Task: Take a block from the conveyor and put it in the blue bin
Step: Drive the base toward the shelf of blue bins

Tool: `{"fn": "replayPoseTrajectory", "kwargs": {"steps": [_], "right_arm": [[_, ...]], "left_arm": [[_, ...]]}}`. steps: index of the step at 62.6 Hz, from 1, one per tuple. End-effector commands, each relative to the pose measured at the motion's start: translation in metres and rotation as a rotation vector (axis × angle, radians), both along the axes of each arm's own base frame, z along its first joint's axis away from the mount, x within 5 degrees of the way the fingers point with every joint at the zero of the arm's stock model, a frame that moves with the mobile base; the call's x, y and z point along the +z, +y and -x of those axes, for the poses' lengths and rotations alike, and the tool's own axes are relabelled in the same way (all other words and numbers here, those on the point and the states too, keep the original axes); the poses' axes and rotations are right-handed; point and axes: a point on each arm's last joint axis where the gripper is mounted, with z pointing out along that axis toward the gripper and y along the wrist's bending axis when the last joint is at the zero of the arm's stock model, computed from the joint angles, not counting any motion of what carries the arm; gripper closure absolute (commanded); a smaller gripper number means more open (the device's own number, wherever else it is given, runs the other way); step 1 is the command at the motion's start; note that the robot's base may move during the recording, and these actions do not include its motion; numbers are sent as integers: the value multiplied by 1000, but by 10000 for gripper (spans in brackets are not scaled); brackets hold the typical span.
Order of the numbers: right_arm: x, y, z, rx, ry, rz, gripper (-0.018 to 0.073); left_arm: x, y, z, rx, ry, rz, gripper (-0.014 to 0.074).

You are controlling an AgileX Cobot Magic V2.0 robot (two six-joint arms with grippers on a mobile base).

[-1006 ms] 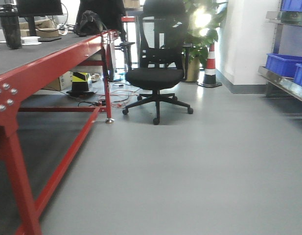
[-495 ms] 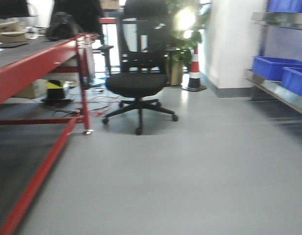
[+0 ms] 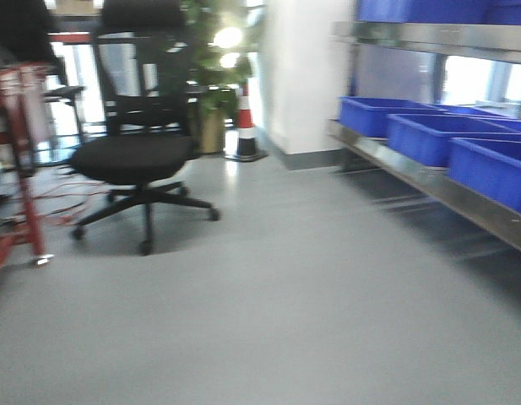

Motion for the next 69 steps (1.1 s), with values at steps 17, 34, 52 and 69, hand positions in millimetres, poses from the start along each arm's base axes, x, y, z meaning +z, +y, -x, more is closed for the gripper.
{"fn": "replayPoseTrajectory", "kwargs": {"steps": [17, 34, 52, 69], "right_arm": [[5, 0, 1, 0, -36, 1, 711], [5, 0, 1, 0, -36, 1, 711], [5, 0, 1, 0, -36, 1, 711], [5, 0, 1, 0, -36, 1, 711]], "left_arm": [[2, 0, 1, -6, -19, 1, 707], [2, 0, 1, -6, -19, 1, 707], [2, 0, 1, -6, -19, 1, 707], [2, 0, 1, -6, -19, 1, 707]]}}
